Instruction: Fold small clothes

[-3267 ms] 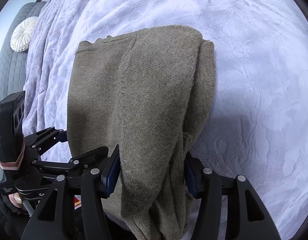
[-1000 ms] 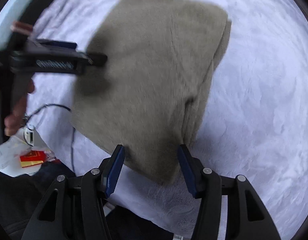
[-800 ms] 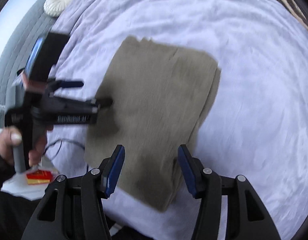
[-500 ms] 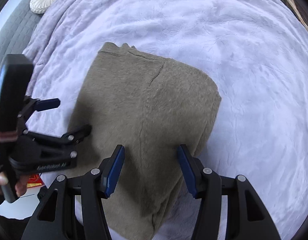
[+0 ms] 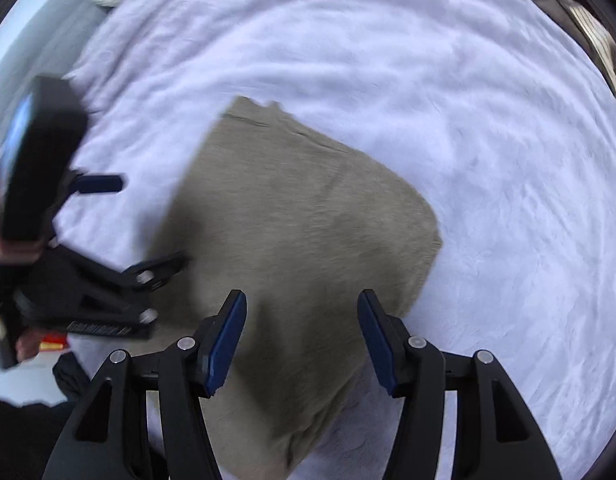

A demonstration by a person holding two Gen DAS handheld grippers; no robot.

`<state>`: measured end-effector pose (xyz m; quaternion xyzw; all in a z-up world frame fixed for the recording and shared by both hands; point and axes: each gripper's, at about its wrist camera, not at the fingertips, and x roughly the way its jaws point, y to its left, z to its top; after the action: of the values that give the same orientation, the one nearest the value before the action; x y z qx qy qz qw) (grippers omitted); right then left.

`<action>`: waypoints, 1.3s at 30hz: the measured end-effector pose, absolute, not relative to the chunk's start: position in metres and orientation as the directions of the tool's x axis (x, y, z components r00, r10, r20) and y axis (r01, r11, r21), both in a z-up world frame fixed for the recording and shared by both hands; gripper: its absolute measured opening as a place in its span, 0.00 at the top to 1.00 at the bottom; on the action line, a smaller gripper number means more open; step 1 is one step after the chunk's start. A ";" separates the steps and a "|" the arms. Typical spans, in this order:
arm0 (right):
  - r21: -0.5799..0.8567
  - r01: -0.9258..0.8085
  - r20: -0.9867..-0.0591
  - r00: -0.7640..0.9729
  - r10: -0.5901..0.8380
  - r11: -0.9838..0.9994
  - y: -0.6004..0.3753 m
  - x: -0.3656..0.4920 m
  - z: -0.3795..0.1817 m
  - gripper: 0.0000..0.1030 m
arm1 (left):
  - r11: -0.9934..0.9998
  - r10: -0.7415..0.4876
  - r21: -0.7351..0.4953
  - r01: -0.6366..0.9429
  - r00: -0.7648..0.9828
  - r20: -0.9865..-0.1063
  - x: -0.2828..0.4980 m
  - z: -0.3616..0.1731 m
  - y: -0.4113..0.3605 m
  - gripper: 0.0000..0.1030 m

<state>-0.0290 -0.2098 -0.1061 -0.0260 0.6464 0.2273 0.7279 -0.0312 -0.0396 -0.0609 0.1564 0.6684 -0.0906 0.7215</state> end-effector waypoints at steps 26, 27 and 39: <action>0.137 -0.393 -0.991 -0.068 0.119 0.909 -0.169 -0.145 -0.158 0.32 | 0.921 0.096 0.111 0.372 0.057 -0.994 -0.086 -0.074 -0.033 0.00; 0.138 -0.389 -0.990 -0.062 0.123 0.911 -0.168 -0.143 -0.153 0.32 | 0.920 0.092 0.112 0.376 0.073 -0.993 -0.086 -0.067 -0.034 0.00; 0.042 -0.372 -0.967 0.219 0.132 0.927 -0.180 -0.118 -0.040 0.32 | 0.889 -0.166 -0.117 0.443 0.073 -0.983 -0.089 0.015 -0.045 0.00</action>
<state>-0.1179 -0.1795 -0.0400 -0.0995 0.6033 0.1626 0.7744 -0.0895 -0.0447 0.0151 0.1071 0.6474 -0.2102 0.7247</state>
